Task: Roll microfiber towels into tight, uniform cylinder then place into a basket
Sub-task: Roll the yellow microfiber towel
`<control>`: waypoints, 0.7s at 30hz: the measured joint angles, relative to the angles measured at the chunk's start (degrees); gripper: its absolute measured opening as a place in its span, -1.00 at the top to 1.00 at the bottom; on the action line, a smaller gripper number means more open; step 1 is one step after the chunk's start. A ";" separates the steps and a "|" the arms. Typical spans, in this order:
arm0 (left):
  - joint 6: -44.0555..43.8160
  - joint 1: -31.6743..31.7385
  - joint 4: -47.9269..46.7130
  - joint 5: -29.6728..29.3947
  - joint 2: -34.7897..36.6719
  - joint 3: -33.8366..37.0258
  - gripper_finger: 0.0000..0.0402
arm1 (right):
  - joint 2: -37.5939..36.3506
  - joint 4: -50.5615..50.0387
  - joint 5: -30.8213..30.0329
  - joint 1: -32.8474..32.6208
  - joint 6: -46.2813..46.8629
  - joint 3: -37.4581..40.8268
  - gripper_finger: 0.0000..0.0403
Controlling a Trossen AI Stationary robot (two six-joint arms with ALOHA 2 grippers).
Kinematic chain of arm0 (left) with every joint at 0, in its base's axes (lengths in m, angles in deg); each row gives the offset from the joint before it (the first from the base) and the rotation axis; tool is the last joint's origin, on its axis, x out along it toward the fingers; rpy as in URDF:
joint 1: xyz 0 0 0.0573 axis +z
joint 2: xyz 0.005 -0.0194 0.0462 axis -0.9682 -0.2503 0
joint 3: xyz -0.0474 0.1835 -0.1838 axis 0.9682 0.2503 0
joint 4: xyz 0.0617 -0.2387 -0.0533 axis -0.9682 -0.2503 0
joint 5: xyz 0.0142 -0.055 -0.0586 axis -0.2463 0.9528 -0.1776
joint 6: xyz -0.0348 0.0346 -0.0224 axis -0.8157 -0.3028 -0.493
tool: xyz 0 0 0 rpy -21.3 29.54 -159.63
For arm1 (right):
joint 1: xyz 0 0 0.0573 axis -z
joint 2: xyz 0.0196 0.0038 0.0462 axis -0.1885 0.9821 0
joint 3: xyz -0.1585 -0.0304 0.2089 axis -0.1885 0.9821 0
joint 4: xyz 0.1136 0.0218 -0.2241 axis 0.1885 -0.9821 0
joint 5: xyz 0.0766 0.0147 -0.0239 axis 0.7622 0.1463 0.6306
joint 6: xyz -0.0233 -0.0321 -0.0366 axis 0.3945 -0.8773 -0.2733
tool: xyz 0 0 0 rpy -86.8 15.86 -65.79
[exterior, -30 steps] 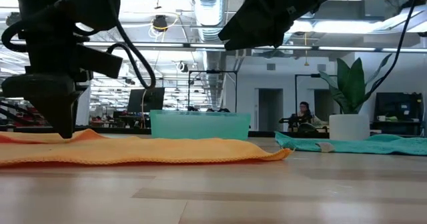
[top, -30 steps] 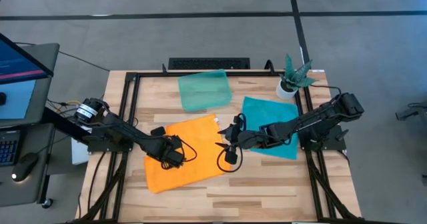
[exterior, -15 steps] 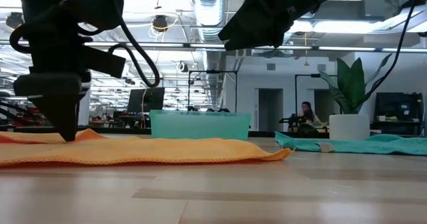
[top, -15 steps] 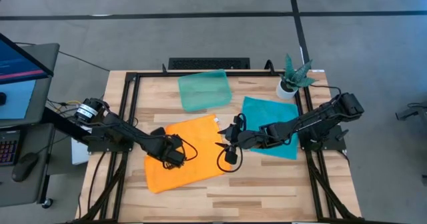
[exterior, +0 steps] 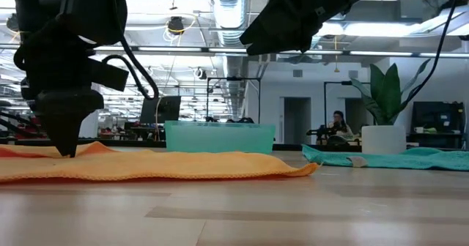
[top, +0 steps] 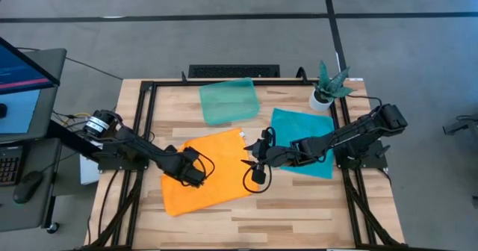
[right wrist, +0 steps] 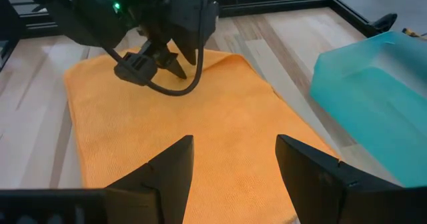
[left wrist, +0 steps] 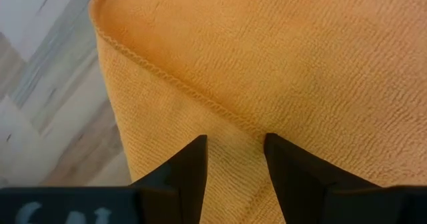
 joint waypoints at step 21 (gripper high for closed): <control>8.88 2.25 -0.66 0.14 -0.13 -0.11 0.95 | 0.00 0.00 0.00 0.00 0.00 0.02 -0.18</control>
